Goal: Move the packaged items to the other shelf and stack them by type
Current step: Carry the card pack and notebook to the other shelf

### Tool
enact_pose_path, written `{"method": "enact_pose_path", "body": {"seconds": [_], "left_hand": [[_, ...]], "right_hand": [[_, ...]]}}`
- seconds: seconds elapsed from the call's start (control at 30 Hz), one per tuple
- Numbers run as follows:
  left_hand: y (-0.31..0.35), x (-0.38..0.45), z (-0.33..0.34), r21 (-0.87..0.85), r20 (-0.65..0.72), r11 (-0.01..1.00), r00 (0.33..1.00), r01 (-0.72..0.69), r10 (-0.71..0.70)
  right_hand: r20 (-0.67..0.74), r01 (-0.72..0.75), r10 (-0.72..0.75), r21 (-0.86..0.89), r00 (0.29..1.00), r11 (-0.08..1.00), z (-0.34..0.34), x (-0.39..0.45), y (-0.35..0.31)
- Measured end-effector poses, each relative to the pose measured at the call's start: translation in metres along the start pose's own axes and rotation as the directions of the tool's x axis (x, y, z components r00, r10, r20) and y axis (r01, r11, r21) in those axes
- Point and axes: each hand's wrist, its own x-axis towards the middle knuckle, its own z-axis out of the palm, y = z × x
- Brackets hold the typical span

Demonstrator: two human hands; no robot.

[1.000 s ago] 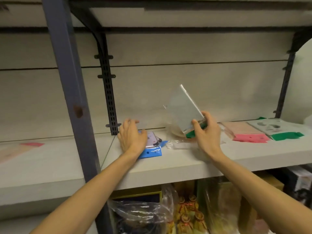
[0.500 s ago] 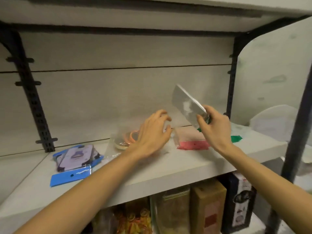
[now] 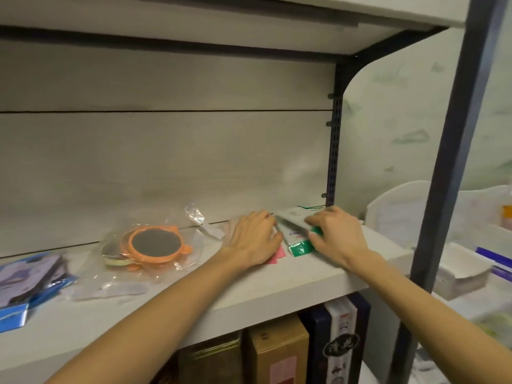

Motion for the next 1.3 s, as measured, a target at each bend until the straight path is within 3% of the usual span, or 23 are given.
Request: {"method": "enact_pose_path", "body": {"seconds": [0.13, 0.23, 0.47, 0.57, 0.77, 1.07, 1.3], "left_hand": [[0.015, 0.004, 0.014, 0.007, -0.03, 1.0, 0.999, 0.022, -0.021], [0.02, 0.004, 0.028, 0.0, -0.018, 0.999, 0.999, 0.045, -0.045], [0.015, 0.002, 0.03, 0.031, -0.091, 0.998, 0.995, 0.053, -0.05], [0.007, -0.004, 0.019, 0.018, -0.126, 0.998, 0.99, 0.062, -0.059], [-0.022, -0.037, -0.024, -0.004, -0.308, 0.997, 0.948, 0.077, -0.075], [-0.09, -0.161, -0.127, 0.077, -0.565, 0.991, 0.824, 0.105, -0.044], [-0.138, -0.284, -0.243, 0.12, -0.816, 0.981, 0.578, 0.154, 0.009]], "right_hand": [[0.083, -0.023, 0.001, 0.263, 0.997, 0.965, 0.009, -0.001, 0.006], [0.163, -0.017, -0.028, 0.265, 0.986, 0.964, 0.012, 0.001, 0.005], [0.169, -0.051, -0.003, 0.315, 0.986, 0.948, 0.014, 0.004, 0.009], [0.09, -0.027, -0.005, 0.355, 0.996, 0.935, 0.009, 0.002, 0.006], [-0.214, 0.008, 0.12, 0.517, 0.969, 0.856, -0.009, -0.004, -0.03], [-0.44, 0.133, 0.215, 0.636, 0.872, 0.76, -0.067, 0.016, -0.203], [-0.572, 0.343, 0.28, 0.743, 0.771, 0.574, -0.146, -0.002, -0.361]]}}
